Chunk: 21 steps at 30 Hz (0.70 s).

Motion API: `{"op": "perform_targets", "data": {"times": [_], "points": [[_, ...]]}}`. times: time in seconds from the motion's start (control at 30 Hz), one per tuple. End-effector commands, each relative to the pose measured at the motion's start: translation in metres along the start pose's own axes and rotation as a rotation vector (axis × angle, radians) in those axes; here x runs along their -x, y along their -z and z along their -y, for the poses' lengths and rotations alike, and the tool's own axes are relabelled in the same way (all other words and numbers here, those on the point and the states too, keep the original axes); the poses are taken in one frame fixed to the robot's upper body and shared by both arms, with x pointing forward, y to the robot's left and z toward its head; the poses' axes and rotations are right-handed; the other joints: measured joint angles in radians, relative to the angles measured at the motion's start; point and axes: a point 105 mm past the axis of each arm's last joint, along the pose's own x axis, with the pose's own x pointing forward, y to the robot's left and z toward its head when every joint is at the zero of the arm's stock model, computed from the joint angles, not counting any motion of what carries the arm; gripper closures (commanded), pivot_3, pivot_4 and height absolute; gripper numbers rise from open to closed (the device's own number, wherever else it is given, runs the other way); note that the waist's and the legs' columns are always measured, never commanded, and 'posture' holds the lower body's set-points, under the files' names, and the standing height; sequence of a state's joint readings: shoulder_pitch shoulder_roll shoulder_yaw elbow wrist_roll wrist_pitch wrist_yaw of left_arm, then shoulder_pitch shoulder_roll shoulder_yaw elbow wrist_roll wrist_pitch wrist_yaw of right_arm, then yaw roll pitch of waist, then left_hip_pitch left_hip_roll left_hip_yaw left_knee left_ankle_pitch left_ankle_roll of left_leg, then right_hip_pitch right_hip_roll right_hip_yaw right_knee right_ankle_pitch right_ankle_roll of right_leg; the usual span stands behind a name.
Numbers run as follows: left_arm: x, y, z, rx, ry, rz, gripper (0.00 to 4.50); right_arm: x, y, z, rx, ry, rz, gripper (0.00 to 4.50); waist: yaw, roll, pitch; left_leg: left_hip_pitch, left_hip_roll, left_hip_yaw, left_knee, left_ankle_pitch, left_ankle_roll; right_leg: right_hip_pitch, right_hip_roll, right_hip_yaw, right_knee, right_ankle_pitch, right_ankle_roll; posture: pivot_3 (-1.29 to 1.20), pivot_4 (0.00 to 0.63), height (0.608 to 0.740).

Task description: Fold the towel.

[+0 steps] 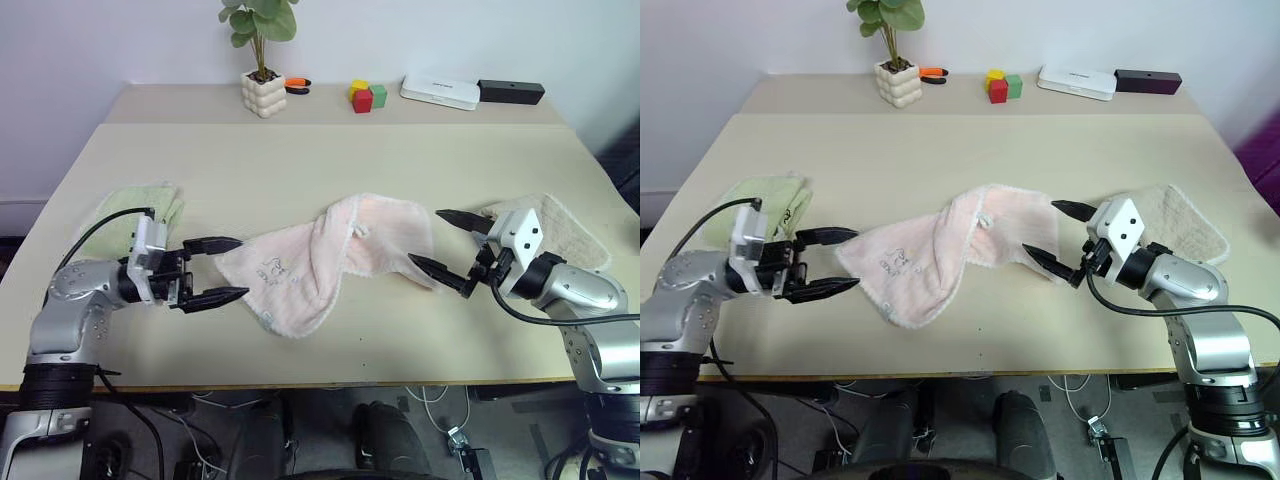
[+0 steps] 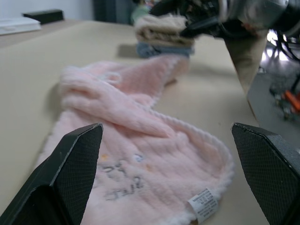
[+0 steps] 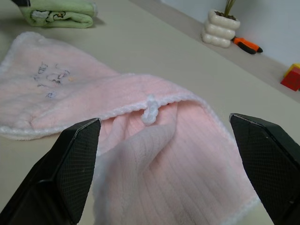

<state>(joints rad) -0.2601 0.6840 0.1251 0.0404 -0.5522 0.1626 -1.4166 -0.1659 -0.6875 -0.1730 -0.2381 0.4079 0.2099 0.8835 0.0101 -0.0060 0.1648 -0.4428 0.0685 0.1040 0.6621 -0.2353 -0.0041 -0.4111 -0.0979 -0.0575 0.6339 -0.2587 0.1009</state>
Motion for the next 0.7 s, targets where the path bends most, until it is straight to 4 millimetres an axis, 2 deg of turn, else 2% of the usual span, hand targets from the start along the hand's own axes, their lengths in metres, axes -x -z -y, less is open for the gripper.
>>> {"op": "perform_targets", "data": {"times": [0.03, 0.27, 0.5, 0.7], "points": [[-0.01, -0.002, 0.009, -0.063, 0.042, -0.022, 0.0, -0.002, -0.015, 0.005, 0.049, 0.006, 0.04, 0.02, 0.0, 0.0, 0.0, 0.0, 0.0, 0.0, 0.0, 0.0, 0.0, 0.0, 0.0, 0.0, 0.0, 0.0, 0.0, 0.0, 0.15, 0.735], [-0.034, -0.003, 0.032, -0.069, 0.262, -0.043, 0.0, -0.006, -0.019, 0.001, 0.056, 0.016, 0.061, 0.02, 0.002, 0.0, 0.0, 0.0, 0.0, 0.0, 0.0, 0.0, 0.0, 0.0, 0.0, 0.0, 0.0, 0.0, 0.0, 0.0, 0.15, 0.735], [-0.033, 0.019, 0.033, -0.221, 0.371, -0.202, 0.0, -0.024, -0.028, -0.006, 0.054, 0.024, 0.125, 0.02, -0.001, 0.0, 0.0, 0.0, 0.0, 0.0, 0.0, 0.0, 0.0, 0.0, 0.0, 0.0, 0.0, 0.0, 0.0, 0.0, 0.15, 0.735], [-0.047, 0.043, 0.039, -0.256, 0.357, -0.287, 0.0, -0.042, -0.041, -0.016, 0.056, 0.002, 0.2, 0.02, 0.003, 0.001, 0.0, -0.001, 0.0, 0.0, 0.0, 0.0, 0.0, 0.0, 0.0, 0.0, 0.0, 0.0, -0.001, 0.0, 0.15, 0.735]]}}
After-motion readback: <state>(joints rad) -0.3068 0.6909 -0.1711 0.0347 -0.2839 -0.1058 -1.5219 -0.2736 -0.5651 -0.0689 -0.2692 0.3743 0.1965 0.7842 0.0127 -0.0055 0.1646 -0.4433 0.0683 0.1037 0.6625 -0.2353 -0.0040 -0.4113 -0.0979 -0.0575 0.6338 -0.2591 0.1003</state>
